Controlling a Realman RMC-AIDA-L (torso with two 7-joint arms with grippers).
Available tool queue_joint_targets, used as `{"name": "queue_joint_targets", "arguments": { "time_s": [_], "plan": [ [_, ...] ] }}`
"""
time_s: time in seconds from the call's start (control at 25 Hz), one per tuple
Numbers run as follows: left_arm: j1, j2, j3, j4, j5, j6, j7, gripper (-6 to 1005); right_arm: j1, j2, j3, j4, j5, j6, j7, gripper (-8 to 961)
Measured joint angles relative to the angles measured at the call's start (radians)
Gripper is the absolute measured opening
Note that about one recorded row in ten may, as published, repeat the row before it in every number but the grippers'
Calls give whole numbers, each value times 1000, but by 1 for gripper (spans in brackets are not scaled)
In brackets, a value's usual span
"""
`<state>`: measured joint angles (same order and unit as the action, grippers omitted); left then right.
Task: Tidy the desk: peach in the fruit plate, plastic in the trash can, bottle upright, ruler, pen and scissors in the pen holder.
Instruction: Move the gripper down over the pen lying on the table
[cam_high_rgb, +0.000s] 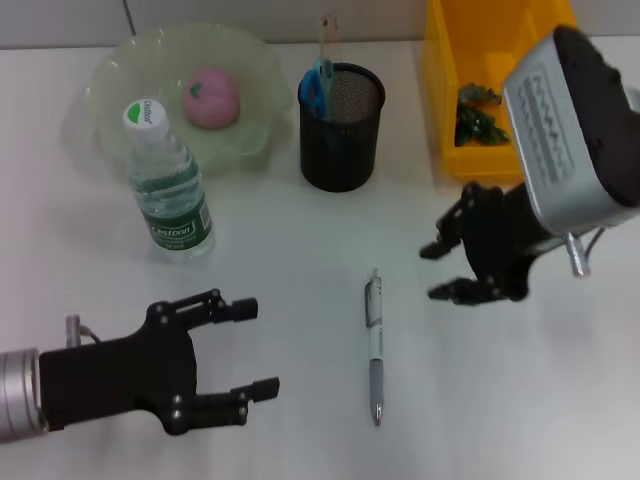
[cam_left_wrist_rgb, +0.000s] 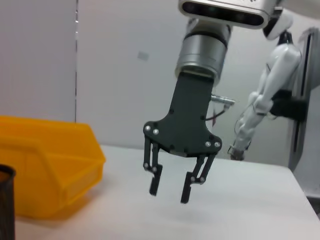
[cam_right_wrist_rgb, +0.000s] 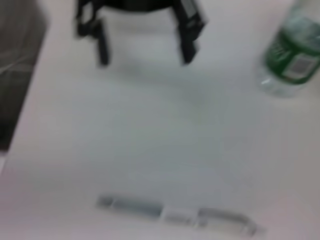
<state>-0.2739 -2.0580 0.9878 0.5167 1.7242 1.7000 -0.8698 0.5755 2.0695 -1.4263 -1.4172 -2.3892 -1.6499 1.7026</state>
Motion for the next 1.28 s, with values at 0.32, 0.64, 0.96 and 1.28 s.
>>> {"name": "queue_joint_targets", "arguments": {
  "time_s": [0.32, 0.64, 0.96, 1.28],
  "plan": [
    [41, -11, -9, -37, -3, 8, 112, 793, 99, 9, -38, 112, -123, -91, -255, 411],
    [26, -9, -10, -91, -5, 42, 109, 793, 116, 11, -72, 111, -144, -161, -520, 614],
    [-30, -12, -13, -142, -8, 62, 107, 793, 173, 10, -64, 136, -174, -152, -697, 651],
    [-54, -8, -18, -138, -8, 58, 78, 793, 212, 12, 11, 216, -173, -77, -892, 652]
  ]
}}
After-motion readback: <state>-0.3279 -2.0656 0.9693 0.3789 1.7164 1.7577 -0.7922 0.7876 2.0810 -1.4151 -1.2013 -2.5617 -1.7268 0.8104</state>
